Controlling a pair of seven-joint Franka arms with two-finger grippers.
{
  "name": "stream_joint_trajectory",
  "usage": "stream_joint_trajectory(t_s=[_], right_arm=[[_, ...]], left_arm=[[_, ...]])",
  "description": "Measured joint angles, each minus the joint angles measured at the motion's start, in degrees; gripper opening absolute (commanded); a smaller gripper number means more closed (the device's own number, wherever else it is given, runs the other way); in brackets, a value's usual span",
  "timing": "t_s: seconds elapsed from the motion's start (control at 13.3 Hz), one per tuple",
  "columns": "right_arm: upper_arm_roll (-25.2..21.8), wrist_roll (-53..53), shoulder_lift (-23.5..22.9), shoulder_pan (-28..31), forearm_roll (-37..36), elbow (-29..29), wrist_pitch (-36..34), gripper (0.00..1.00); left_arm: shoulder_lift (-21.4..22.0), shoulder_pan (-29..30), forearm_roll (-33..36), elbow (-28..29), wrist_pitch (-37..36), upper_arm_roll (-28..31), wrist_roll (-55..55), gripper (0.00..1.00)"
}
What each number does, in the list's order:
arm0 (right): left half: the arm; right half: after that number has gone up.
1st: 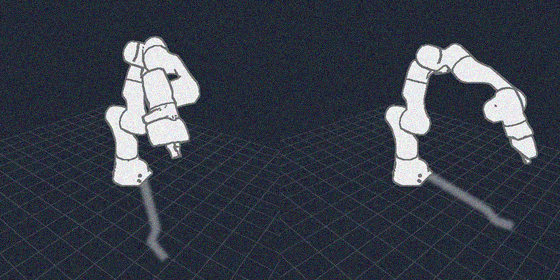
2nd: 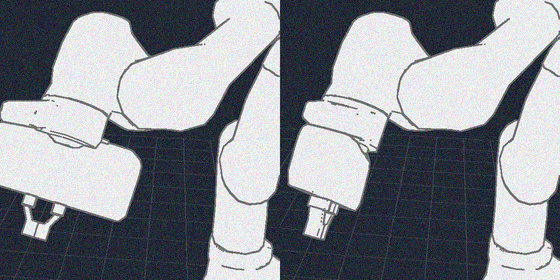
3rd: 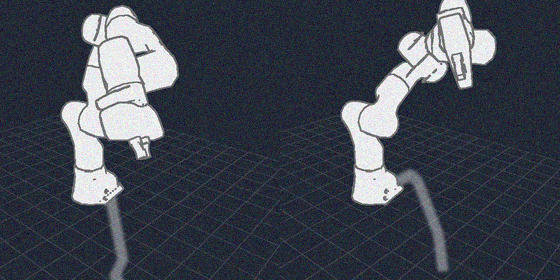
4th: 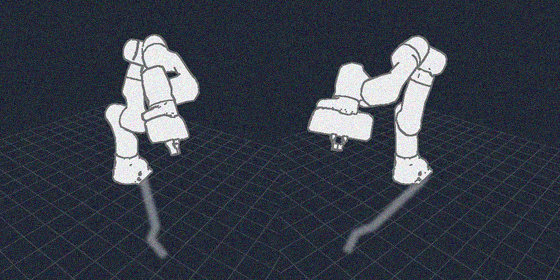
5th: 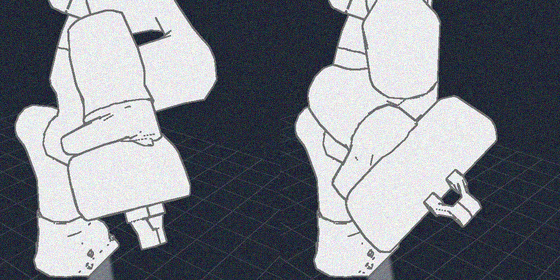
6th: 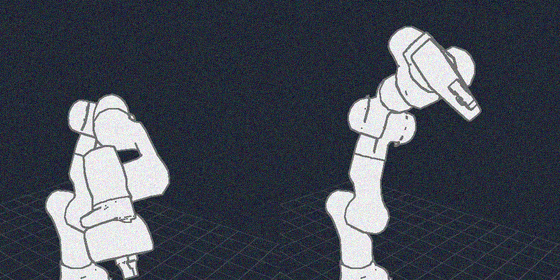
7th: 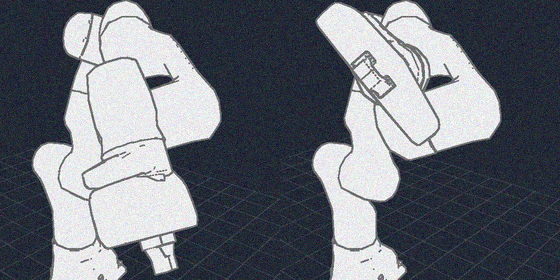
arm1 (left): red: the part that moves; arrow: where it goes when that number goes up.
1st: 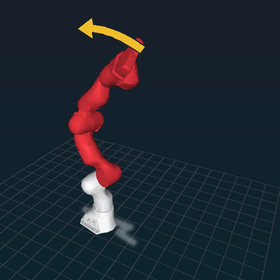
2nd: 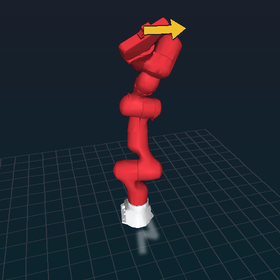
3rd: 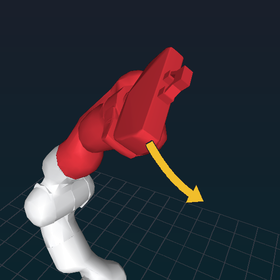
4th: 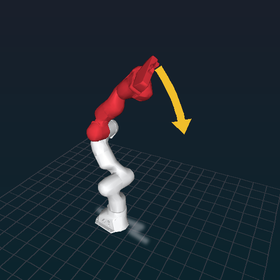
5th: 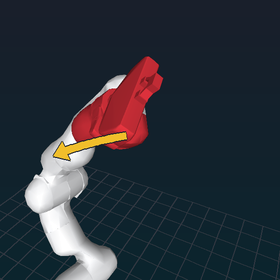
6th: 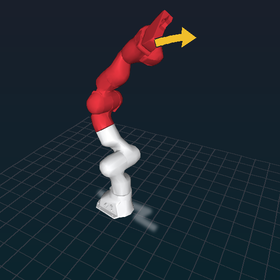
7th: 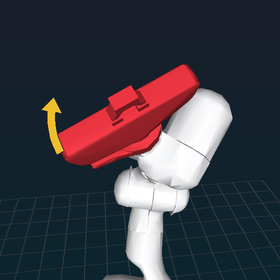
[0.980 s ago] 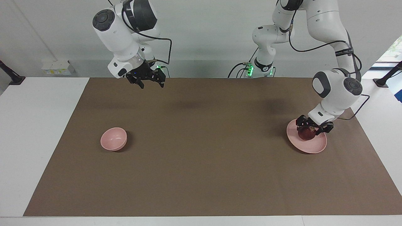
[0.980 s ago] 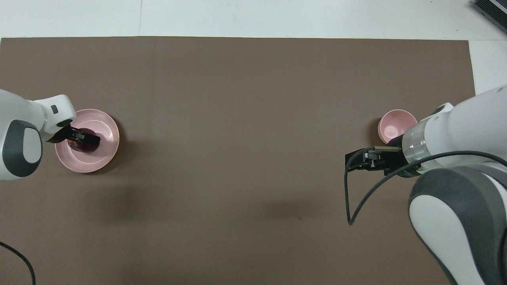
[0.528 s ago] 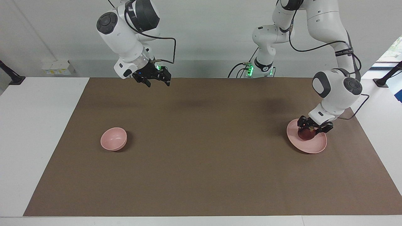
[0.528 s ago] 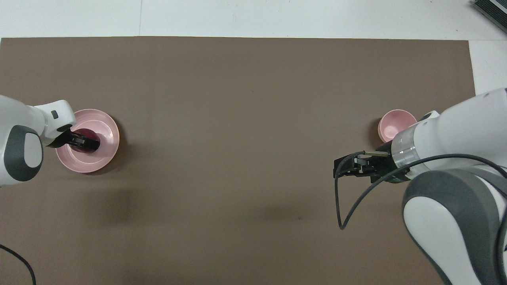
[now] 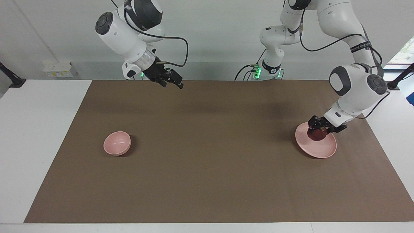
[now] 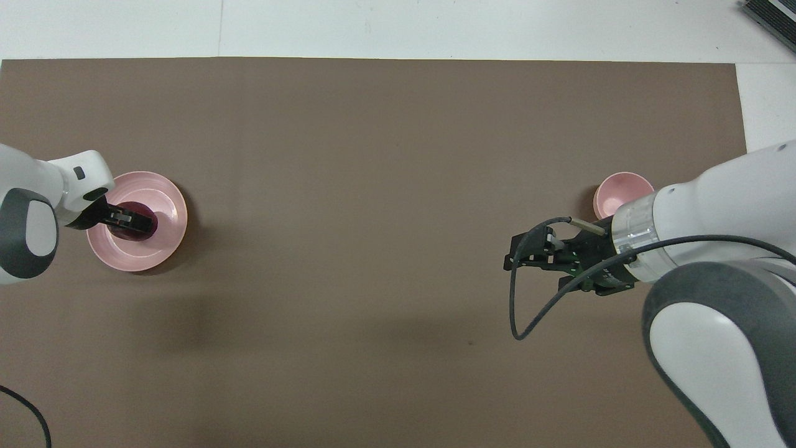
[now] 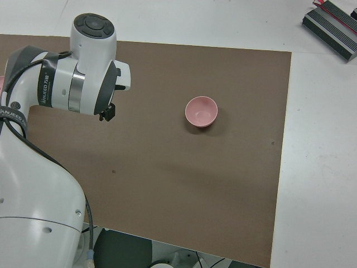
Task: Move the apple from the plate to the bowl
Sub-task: 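Lift the apple with the left gripper toward the approaching right gripper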
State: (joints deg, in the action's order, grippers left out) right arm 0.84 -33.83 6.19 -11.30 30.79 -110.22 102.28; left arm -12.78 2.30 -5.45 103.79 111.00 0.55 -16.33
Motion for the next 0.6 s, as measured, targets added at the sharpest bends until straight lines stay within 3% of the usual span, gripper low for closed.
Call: stream_joint_trajectory(t_s=[0.3, 0.6], right_arm=[[0.1, -4.0, 0.0, -2.6, 4.3, -0.4, 6.9, 1.0], [0.1, 4.3, -0.5, -3.5, 12.6, -1.5, 13.2, 1.0]], left_arm=[[0.2, -4.7, -7.7, -7.1, -11.5, -0.3, 19.0, 0.0], [0.2, -7.2, -23.8, -9.1, -16.4, -0.5, 42.2, 0.0]])
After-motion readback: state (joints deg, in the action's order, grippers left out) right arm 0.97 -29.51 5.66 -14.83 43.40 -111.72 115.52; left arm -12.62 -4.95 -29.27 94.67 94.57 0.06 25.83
